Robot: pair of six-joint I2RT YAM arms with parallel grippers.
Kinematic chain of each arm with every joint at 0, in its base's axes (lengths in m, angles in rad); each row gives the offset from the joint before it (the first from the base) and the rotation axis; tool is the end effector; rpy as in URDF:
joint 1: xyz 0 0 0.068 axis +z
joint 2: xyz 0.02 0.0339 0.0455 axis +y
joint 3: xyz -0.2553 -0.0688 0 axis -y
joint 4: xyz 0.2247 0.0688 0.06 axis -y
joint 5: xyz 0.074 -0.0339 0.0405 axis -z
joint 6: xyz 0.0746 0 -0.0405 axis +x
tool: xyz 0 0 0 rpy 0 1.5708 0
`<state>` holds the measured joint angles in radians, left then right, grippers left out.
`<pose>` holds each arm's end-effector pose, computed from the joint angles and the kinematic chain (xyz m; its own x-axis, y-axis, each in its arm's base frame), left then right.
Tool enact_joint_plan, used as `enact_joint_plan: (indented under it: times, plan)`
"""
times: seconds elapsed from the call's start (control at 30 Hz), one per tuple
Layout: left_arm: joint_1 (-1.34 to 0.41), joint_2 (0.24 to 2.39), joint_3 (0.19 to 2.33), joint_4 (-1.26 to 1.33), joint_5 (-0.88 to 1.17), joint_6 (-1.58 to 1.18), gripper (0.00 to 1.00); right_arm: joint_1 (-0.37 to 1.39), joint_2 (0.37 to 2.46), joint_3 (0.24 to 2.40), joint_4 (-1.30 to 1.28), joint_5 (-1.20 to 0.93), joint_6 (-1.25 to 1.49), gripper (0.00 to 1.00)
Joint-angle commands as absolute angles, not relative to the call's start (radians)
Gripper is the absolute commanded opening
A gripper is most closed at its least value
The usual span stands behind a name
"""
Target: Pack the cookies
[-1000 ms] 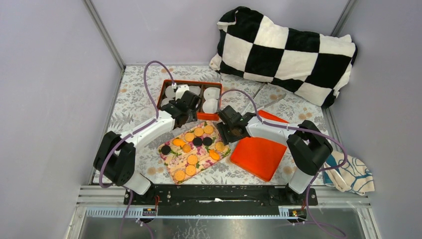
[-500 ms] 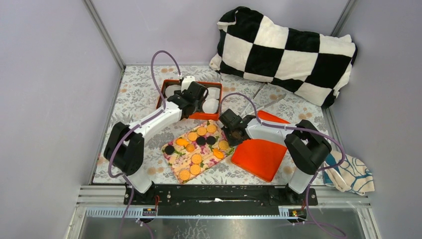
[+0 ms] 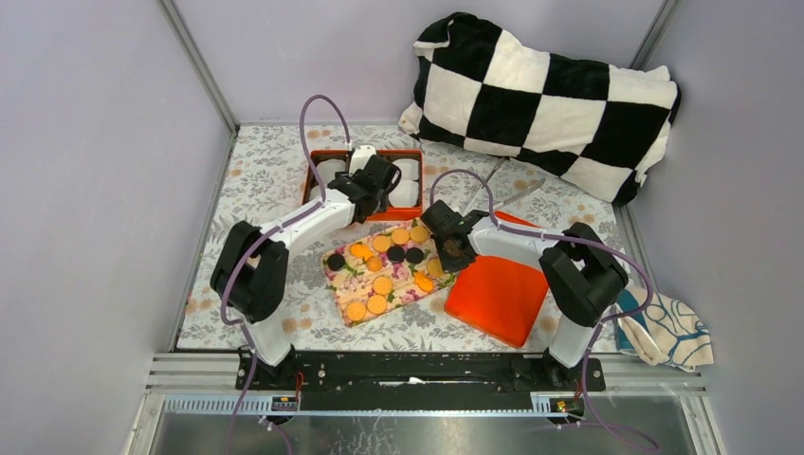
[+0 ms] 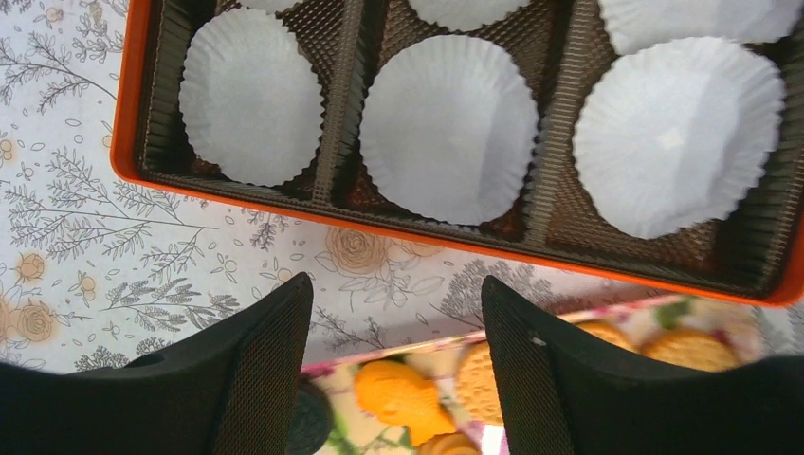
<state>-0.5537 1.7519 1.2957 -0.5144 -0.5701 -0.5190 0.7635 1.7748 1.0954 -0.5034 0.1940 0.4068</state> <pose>0.3371 -0.1611 0.2066 -0.7005 -0.0579 -0.7113 -0.1889 0.9762 0.1066 0.2555 0.2246 0.1327 -0.8618 -0.2874 -0.4181 -0.3101 0.9506 -0.0142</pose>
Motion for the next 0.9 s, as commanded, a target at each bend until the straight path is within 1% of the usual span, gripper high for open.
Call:
enact_joint_plan:
  times: [0.0,0.13,0.23,0.33,0.43,0.47,0.53,0.57,0.73,0.87]
  plan:
    - [-0.483,1.825,1.323,-0.47,-0.612,-0.517,0.71,0.701,1.761,1.025,-0.596,0.333,0.456,0.0]
    - [-0.402,1.887,1.385,-0.469,-0.608,-0.53,0.67,0.695,1.723,0.998,-0.597,0.316,0.467,0.0]
    - [-0.363,1.914,1.423,-0.461,-0.617,-0.528,0.59,0.695,1.705,0.98,-0.588,0.304,0.472,0.0]
    - [-0.33,1.939,1.446,-0.446,-0.609,-0.529,0.42,0.695,1.703,0.971,-0.575,0.286,0.472,0.0]
    - [-0.312,1.97,1.469,-0.462,-0.596,-0.535,0.3,0.695,1.7,0.973,-0.57,0.281,0.469,0.0]
    - [-0.311,1.975,1.471,-0.476,-0.597,-0.543,0.25,0.695,1.698,0.975,-0.571,0.284,0.468,0.0]
    - [-0.311,1.972,1.458,-0.494,-0.594,-0.561,0.06,0.695,1.696,0.978,-0.573,0.296,0.464,0.0]
    - [-0.311,1.967,1.445,-0.503,-0.591,-0.574,0.0,0.694,1.698,0.982,-0.574,0.299,0.461,0.0]
    - [-0.319,1.927,1.33,-0.521,-0.586,-0.638,0.0,0.691,1.713,0.999,-0.577,0.295,0.457,0.0]
    - [-0.319,1.935,1.29,-0.542,-0.602,-0.653,0.0,0.687,1.713,1.007,-0.579,0.295,0.457,0.0]
